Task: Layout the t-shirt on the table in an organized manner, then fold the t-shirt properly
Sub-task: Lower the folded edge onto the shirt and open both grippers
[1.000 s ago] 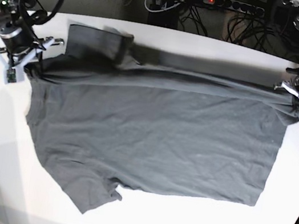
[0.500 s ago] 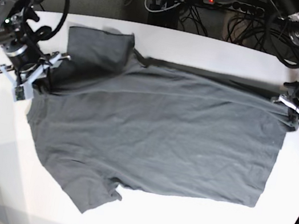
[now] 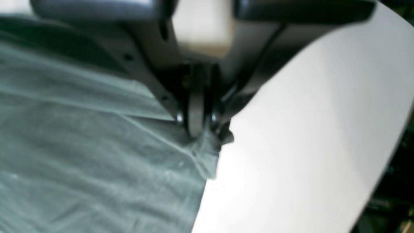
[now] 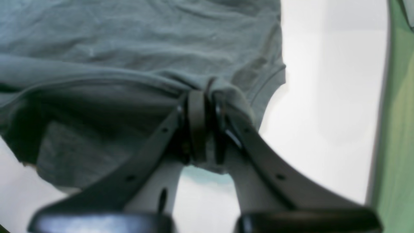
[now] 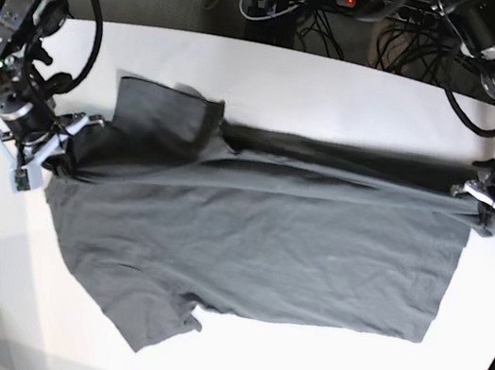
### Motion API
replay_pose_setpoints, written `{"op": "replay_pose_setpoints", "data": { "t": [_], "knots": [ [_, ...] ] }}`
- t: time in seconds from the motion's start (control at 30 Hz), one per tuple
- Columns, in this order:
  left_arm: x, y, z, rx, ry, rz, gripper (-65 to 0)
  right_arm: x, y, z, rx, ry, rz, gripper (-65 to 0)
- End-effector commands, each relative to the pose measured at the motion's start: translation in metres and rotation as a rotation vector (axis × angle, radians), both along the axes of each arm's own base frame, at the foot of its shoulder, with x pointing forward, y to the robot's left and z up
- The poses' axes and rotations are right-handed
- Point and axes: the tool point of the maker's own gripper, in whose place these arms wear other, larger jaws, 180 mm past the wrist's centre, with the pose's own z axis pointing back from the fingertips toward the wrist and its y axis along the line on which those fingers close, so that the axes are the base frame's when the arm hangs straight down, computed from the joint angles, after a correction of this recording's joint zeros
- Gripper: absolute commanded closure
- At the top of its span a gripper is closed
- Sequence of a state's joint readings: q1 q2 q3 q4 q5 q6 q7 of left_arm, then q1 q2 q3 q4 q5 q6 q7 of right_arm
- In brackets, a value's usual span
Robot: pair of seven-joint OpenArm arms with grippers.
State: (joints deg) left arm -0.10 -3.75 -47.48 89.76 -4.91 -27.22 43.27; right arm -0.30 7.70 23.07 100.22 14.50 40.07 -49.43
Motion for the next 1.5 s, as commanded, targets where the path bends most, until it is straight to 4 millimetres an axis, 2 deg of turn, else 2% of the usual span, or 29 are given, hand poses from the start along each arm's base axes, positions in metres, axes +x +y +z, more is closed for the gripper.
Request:
{"op": "replay_pose_setpoints", "data": {
  "t": [0.0, 0.23, 0.37, 0.5, 0.67, 0.83, 1.0, 1.1, 1.27, 1.33, 1.4, 1.47],
  "knots": [
    [0.013, 0.006, 0.021, 0.024, -0.07, 0.003, -0.1, 0.011, -0.002, 0.015, 0.005, -0.057, 0.003, 0.0],
    [0.027, 0.006, 0.032, 0.019, -0.107, 0.004, -0.1, 0.024, -0.007, 0.011, 0.025, -0.048, -0.006, 0.0],
    [0.033, 0.005, 0.03, 0.0, -0.112, 0.005, -0.1, 0.034, -0.01, 0.014, 0.029, -0.055, -0.006, 0.0],
    [0.04, 0.004, 0.031, -0.011, -0.123, 0.006, -0.1, 0.044, -0.003, 0.018, 0.015, -0.058, 0.032, 0.0],
    [0.046, 0.003, 0.036, -0.015, -0.139, 0.004, -0.1, 0.051, -0.001, 0.012, 0.032, -0.039, 0.039, 0.0],
    [0.046, 0.002, 0.031, -0.027, -0.129, 0.005, -0.1, 0.059, -0.003, 0.008, 0.052, -0.026, 0.032, 0.0],
    [0.045, 0.001, 0.02, -0.048, -0.109, 0.006, -0.1, 0.061, -0.001, 0.009, 0.051, -0.029, 0.038, 0.0],
    [0.051, -0.001, 0.016, -0.07, -0.107, 0.006, -0.1, 0.061, 0.0, 0.008, 0.043, -0.024, 0.044, 0.0],
    [0.052, -0.002, 0.015, -0.077, -0.105, 0.006, 0.0, 0.058, -0.007, -0.001, -0.025, 0.009, 0.026, 0.0],
    [0.052, -0.002, 0.015, -0.077, -0.105, 0.007, -0.1, 0.058, -0.005, -0.003, -0.024, 0.013, 0.026, 0.0],
    [0.052, -0.002, 0.014, -0.078, -0.1, 0.007, -2.2, 0.058, -0.004, -0.003, -0.024, 0.014, 0.027, -2.0],
    [0.051, -0.002, 0.014, -0.079, -0.097, 0.01, -8.5, 0.057, -0.004, -0.003, -0.024, 0.015, 0.027, -7.4]
  ]
}}
